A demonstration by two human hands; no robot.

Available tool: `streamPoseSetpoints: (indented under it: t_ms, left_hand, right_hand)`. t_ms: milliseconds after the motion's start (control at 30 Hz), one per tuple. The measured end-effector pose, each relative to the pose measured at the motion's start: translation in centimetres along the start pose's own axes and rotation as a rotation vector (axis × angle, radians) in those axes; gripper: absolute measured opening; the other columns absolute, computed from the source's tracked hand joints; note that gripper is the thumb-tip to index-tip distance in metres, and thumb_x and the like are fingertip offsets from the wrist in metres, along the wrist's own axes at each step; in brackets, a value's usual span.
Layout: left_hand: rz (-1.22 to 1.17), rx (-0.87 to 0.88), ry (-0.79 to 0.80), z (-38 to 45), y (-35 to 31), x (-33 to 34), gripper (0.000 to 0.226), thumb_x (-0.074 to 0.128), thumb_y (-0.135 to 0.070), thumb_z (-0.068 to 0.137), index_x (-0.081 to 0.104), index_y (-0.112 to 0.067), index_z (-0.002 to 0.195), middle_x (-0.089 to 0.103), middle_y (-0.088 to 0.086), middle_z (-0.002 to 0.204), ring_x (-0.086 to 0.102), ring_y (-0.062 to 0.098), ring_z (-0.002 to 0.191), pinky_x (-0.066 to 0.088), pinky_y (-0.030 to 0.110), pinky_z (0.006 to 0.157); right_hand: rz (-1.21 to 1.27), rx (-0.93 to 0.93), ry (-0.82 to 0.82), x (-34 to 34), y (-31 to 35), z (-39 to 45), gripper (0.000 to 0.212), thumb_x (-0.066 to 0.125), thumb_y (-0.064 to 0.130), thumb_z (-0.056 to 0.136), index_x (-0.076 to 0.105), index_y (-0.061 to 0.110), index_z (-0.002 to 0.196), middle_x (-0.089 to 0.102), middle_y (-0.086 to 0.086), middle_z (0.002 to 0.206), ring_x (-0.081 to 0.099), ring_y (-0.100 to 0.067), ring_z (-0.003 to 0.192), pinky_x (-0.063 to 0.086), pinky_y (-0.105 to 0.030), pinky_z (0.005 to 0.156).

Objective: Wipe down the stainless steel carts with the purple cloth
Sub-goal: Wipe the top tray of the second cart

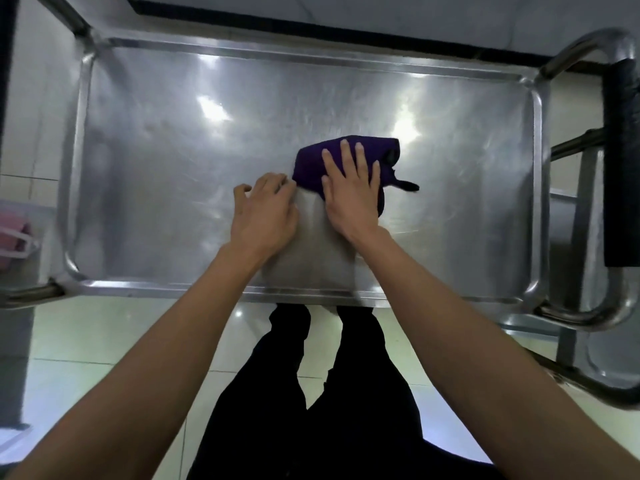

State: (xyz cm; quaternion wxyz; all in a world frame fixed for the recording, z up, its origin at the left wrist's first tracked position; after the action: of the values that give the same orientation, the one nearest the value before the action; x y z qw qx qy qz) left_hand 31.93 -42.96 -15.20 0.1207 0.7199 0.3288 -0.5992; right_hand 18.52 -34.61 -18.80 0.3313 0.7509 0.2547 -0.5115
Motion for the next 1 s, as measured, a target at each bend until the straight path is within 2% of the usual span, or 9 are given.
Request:
streamPoseSetpoints:
  t_ms: [233, 367, 500, 567, 700, 1000]
  left_hand:
    - [-0.036, 0.04, -0.027, -0.9, 1.3, 0.0, 0.04, 0.048, -0.027, 0.096, 0.058, -0.017, 0.134, 0.053, 0.003, 0.141, 0.044, 0.021, 0.134, 0.031, 0.05, 0.105]
    - [-0.075, 0.038, -0.076, -1.3, 0.5, 0.0, 0.027, 0.049, -0.023, 0.096, 0.069, -0.016, 0.113, 0.059, 0.001, 0.133, 0.049, 0.018, 0.129, 0.031, 0.046, 0.105]
    - [-0.124, 0.013, -0.121, -1.6, -0.6, 0.0, 0.016, 0.051, -0.021, 0.091, 0.064, -0.016, 0.099, 0.065, 0.002, 0.114, 0.055, 0.021, 0.115, 0.035, 0.045, 0.1]
    - [-0.132, 0.009, -0.112, -1.3, -1.7, 0.1, 0.017, 0.052, -0.022, 0.09, 0.061, -0.017, 0.103, 0.064, 0.002, 0.113, 0.055, 0.022, 0.113, 0.035, 0.045, 0.1]
    - [-0.099, 0.052, -0.03, -0.5, -5.2, 0.7, 0.036, 0.051, -0.022, 0.092, 0.058, -0.017, 0.128, 0.059, 0.004, 0.133, 0.049, 0.024, 0.127, 0.032, 0.047, 0.104]
    - [-0.034, 0.173, 0.043, 1.2, -15.7, 2.4, 0.036, 0.045, -0.028, 0.1, 0.059, -0.018, 0.132, 0.052, 0.003, 0.145, 0.043, 0.023, 0.135, 0.029, 0.049, 0.106]
  right_hand:
    - [-0.037, -0.015, 0.012, 0.6, 1.3, -0.9, 0.052, 0.025, 0.037, 0.108, 0.02, 0.028, 0.159, 0.007, -0.005, 0.168, -0.001, -0.027, 0.155, 0.003, -0.055, 0.123]
    - [-0.056, -0.021, 0.036, 1.1, 1.0, -4.4, 0.053, 0.026, 0.037, 0.108, 0.017, 0.027, 0.159, 0.004, -0.005, 0.168, -0.004, -0.026, 0.155, 0.003, -0.054, 0.123]
    - [-0.078, -0.049, 0.05, 1.2, -0.4, -7.3, 0.053, 0.028, 0.037, 0.108, 0.019, 0.028, 0.159, 0.006, -0.005, 0.168, -0.002, -0.026, 0.155, 0.006, -0.053, 0.123]
    - [-0.084, -0.057, 0.05, 1.0, -1.4, -7.9, 0.053, 0.029, 0.037, 0.108, 0.02, 0.028, 0.159, 0.006, -0.004, 0.168, -0.001, -0.025, 0.155, 0.005, -0.052, 0.123]
    - [-0.083, -0.005, 0.045, 0.4, -4.7, -8.5, 0.053, 0.029, 0.036, 0.108, 0.018, 0.028, 0.159, 0.005, -0.004, 0.168, -0.003, -0.026, 0.155, 0.005, -0.053, 0.123]
    - [-0.024, 0.143, 0.019, -2.4, -16.4, -9.6, 0.052, 0.026, 0.037, 0.108, 0.019, 0.028, 0.159, 0.005, -0.003, 0.168, -0.002, -0.025, 0.155, 0.004, -0.053, 0.124]
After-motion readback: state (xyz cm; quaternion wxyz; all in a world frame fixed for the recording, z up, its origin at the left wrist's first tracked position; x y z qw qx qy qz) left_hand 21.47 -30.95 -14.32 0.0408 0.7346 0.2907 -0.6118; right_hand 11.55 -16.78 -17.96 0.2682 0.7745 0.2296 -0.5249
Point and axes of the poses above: each hand's wrist, its own z-axis towards the middle knuckle, its own x-axis out of the palm, y = z × x, the point moved 6 cm from there along z, towards the middle knuckle
